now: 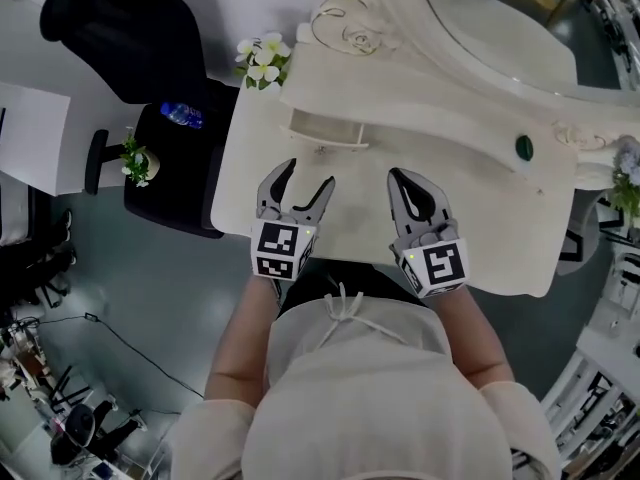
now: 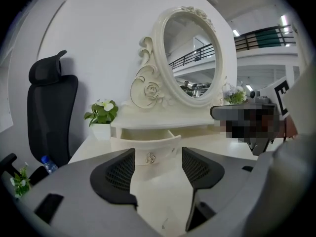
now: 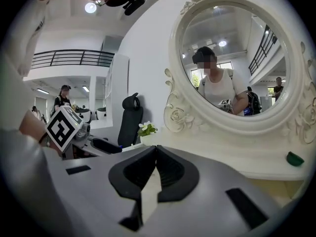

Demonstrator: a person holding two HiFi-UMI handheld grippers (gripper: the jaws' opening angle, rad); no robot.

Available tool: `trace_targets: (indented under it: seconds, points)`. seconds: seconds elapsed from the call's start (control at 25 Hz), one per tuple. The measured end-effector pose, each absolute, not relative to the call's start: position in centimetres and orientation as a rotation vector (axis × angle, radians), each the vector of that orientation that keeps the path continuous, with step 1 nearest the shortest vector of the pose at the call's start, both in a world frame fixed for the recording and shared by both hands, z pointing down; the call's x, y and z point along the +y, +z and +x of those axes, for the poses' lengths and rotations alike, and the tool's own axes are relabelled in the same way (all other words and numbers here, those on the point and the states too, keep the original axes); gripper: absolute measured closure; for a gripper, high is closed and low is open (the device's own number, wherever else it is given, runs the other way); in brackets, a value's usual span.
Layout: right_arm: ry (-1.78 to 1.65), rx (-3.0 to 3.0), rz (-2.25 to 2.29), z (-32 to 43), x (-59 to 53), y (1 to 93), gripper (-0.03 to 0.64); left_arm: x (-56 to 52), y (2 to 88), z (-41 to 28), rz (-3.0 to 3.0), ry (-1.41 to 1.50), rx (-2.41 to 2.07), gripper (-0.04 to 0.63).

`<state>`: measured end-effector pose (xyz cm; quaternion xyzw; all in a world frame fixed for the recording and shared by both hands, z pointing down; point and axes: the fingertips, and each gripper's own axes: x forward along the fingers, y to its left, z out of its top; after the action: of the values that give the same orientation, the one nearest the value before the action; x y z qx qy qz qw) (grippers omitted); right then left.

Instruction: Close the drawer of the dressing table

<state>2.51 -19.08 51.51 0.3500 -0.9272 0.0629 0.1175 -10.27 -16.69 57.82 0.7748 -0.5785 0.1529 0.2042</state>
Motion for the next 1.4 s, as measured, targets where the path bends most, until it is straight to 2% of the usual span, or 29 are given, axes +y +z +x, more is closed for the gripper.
trace_targets:
  seconds: [0.36, 0.56, 0.68, 0.76, 1.4]
  points:
    - [0.254, -2.680, 1.013, 2.1, -21.7, 55.4, 0.611, -19.7, 62.8, -10.5, 2.088, 0.513, -1.653, 0.328]
    - [0.270, -2.653, 1.018, 1.9, -22.3, 56.6, 0.611, -20.3, 63.9, -10.3, 2.058, 0.548, -1.655, 0.387]
    - [0.276, -2.662, 1.008, 1.8, -22.5, 56.7, 0.611, -20.3, 64.1, -10.2, 2.047, 0.586, -1.673, 0.464]
    - [0.283, -2.663, 1.010, 1.9, -22.6, 56.8, 0.611, -20.5, 64.2, -10.3, 2.037, 0.594, -1.676, 0.486]
    - [0.280, -2.662, 1.023, 2.6, -24.3, 56.9, 0.611, -21.6, 64.2, -9.8, 2.076, 0.601, -1.594, 0.492]
